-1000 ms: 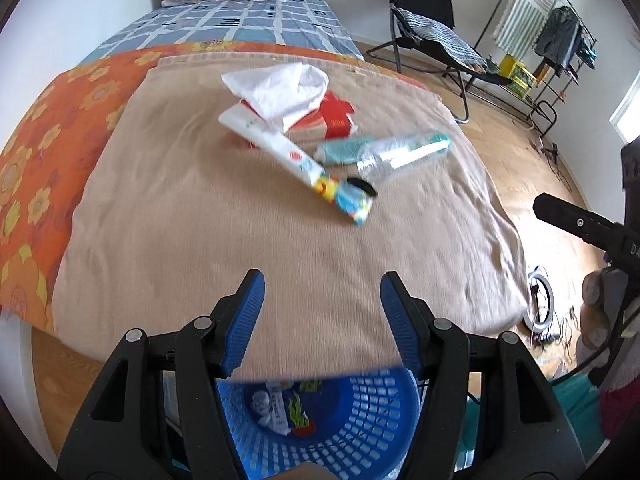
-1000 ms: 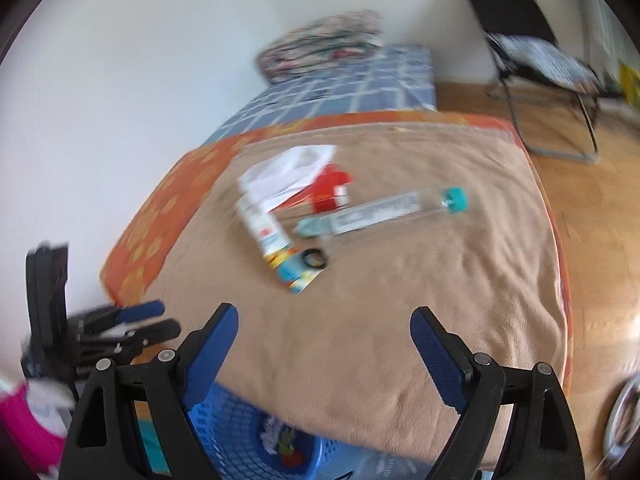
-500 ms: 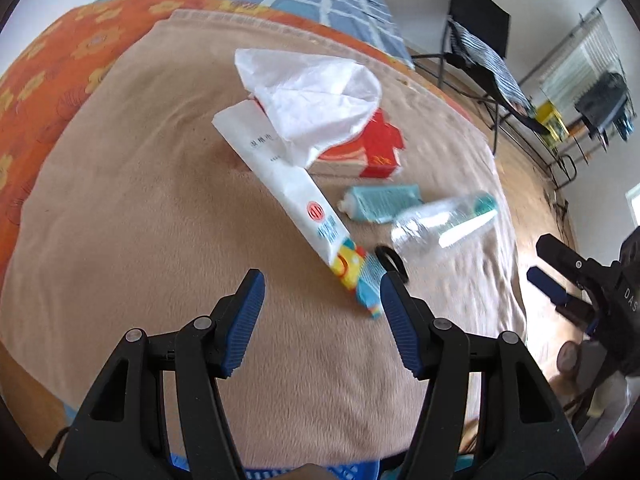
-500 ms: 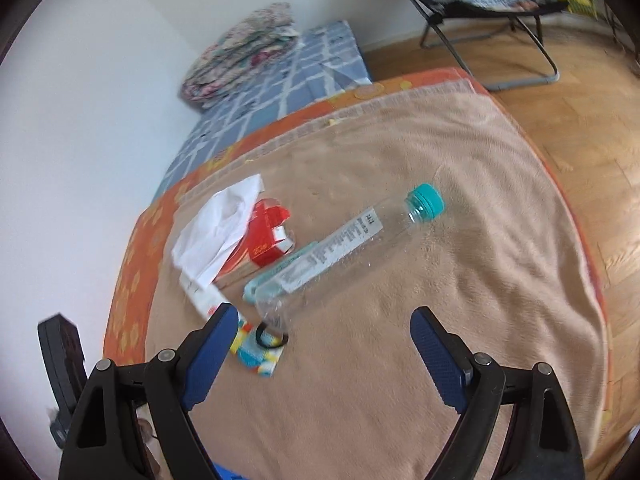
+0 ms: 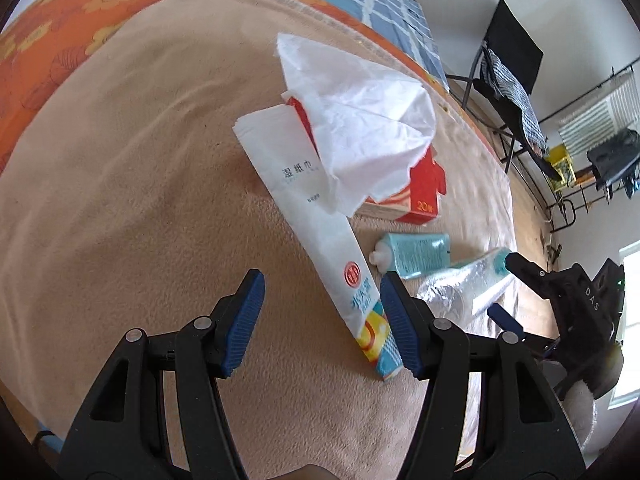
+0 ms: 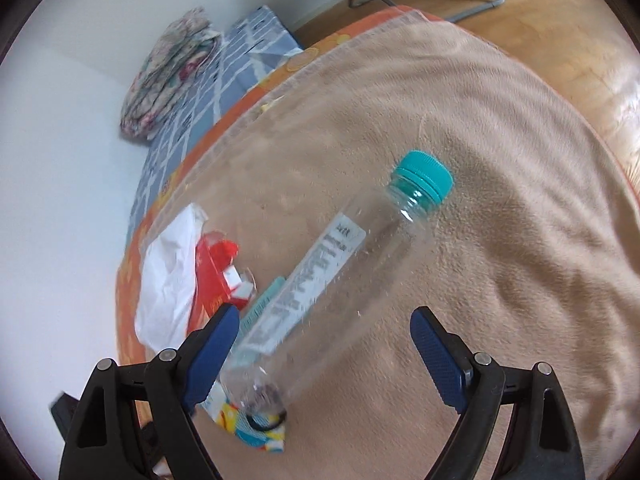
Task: Collect trash
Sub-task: 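Grasp the toothpaste tube with the left tool while the right tool grasps the clear bottle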
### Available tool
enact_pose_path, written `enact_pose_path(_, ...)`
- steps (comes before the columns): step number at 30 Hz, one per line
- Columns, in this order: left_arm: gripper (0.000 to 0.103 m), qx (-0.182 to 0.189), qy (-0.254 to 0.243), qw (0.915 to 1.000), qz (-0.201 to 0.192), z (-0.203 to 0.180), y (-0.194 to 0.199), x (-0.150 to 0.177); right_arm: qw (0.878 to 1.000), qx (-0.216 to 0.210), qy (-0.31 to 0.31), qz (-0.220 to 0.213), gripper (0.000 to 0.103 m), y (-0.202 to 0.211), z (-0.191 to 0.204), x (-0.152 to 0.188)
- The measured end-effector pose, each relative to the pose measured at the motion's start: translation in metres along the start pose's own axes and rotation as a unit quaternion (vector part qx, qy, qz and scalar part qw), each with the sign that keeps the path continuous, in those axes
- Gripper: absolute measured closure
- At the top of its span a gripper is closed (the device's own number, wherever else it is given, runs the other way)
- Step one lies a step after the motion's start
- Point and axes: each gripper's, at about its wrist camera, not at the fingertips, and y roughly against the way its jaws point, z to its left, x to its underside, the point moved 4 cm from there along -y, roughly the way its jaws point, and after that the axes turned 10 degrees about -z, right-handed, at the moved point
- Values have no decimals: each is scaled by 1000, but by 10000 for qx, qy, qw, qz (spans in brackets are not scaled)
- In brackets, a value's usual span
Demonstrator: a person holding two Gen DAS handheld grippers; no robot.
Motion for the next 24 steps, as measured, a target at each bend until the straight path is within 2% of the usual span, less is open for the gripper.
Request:
enact_pose_path(5,41,213,259,9994,113,-1,-14,-1,10000,63,-50,-18,13,-13,1,-1)
enact_pose_path(9,42,255,140,9994,181,-10,-25,2,9999,59,-120,90,15,-22,1,4)
enact_pose_path(19,78,151,-58,9998,103,-5,-21,2,9999,63,-63,84,28,-23,-1,3)
enact_pose_path(24,84,146,-55,9999,19,5,-9,1,9999,2,-93,57,34,-13,-7,2)
